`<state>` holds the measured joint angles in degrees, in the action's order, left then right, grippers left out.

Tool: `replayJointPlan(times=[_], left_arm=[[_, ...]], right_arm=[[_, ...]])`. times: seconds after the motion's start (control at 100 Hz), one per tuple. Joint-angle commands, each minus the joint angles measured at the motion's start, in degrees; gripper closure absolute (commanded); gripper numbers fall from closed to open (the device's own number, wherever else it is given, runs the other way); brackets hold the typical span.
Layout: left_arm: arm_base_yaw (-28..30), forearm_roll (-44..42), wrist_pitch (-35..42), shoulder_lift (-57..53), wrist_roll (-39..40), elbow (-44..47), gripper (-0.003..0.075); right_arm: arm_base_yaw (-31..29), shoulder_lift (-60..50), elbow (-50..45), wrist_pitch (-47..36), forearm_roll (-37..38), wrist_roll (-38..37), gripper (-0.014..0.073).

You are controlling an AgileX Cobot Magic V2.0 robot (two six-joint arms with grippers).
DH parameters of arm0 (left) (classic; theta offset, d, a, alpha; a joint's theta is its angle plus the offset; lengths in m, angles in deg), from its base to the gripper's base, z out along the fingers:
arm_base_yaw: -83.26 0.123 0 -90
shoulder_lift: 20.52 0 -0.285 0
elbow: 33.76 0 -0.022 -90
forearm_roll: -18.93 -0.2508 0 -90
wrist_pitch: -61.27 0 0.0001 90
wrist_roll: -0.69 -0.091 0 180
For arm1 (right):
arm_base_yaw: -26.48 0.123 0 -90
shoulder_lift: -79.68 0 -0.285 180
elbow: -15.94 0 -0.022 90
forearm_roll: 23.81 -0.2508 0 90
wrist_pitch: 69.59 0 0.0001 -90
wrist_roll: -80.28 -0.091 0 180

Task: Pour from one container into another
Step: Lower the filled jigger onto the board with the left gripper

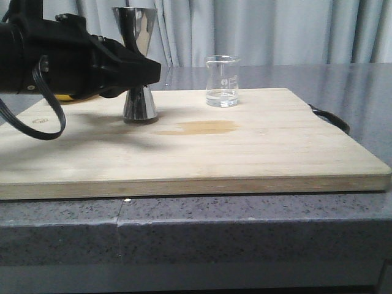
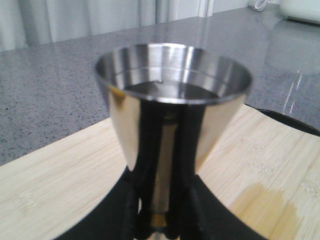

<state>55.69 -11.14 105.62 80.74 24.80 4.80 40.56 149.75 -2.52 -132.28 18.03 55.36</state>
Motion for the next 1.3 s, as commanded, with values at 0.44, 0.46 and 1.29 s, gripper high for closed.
replayJointPlan(times=[0.44, 0.46, 1.29], left_arm=[[0.1, 1.4, 7.8, 0.2, 0.3, -1.4, 0.0739], [0.1, 1.4, 7.8, 0.2, 0.3, -1.4, 0.0739], [0.1, 1.4, 7.3, 0.2, 0.3, -1.4, 0.037]], right_arm=[[0.0, -1.2, 1.9, -0.4, -2.4, 0.3, 0.0032], [0.0, -1.2, 1.9, -0.4, -2.4, 0.3, 0.0032], [0.0, -1.2, 1.9, 0.1, -2.4, 0.3, 0.0032]])
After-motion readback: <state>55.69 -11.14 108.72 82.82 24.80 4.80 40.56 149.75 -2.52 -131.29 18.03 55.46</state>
